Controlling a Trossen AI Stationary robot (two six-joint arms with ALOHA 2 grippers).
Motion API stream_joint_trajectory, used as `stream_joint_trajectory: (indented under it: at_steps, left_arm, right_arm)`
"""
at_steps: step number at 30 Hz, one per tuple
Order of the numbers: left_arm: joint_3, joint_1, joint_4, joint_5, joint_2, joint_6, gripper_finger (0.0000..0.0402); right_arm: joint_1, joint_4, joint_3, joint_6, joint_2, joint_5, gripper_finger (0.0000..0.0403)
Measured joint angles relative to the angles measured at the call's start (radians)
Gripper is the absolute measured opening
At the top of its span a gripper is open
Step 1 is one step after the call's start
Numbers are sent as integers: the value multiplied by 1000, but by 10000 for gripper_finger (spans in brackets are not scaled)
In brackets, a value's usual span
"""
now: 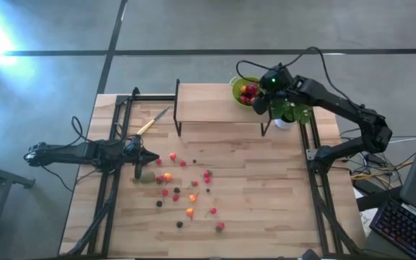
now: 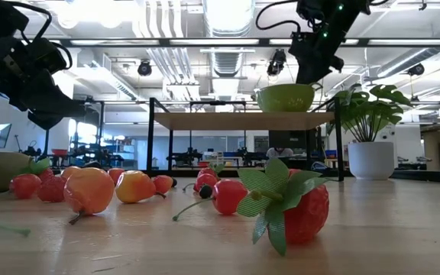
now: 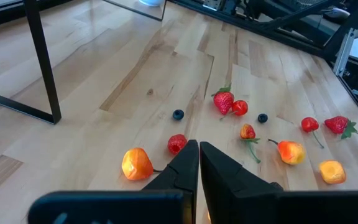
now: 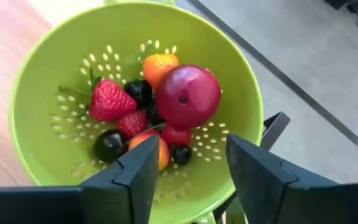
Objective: Build produce basket
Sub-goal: Put the blueberry into the green basket, then put the red cherry into the green basket
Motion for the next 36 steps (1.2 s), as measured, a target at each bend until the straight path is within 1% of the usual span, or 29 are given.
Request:
stream_joint_trajectory:
  at_steps: [5, 10, 11, 13, 19, 22, 24, 27, 29, 31, 34, 36]
  left_arm:
    - [0, 0, 0, 0, 0, 0, 21]
    - [0, 0, 0, 0, 0, 0, 21]
    - [0, 0, 0, 0, 0, 0, 21]
    - [0, 0, 0, 0, 0, 0, 21]
    - [0, 0, 0, 0, 0, 0, 21]
    - [0, 0, 0, 0, 0, 0, 21]
    - [0, 0, 0, 0, 0, 0, 21]
    - [0, 0, 0, 0, 0, 0, 21]
    - [0, 0, 0, 0, 0, 0, 21]
    - [0, 0, 0, 0, 0, 0, 21]
    - [0, 0, 0, 0, 0, 0, 21]
    - [0, 0, 0, 0, 0, 0, 21]
  right_arm:
    - [0, -49, 48, 37, 0, -3, 203]
    - [-1, -129, 105, 83, 5, -19, 203]
    - [-1, -138, 114, 85, 5, -35, 201]
    - [-1, -143, 126, 91, 4, -85, 195]
    - [-1, -145, 134, 104, 4, -307, 171]
    - [-1, -144, 134, 96, 4, -362, 159]
    - [-3, -143, 134, 86, 4, -352, 151]
    - [-5, -143, 133, 117, 4, -201, 136]
    - [-8, -146, 130, 80, 6, -227, 126]
    - [-10, -146, 129, 87, 6, -202, 114]
    - [-9, -146, 128, 81, 9, -221, 95]
    - [-11, -147, 128, 72, 10, -274, 83]
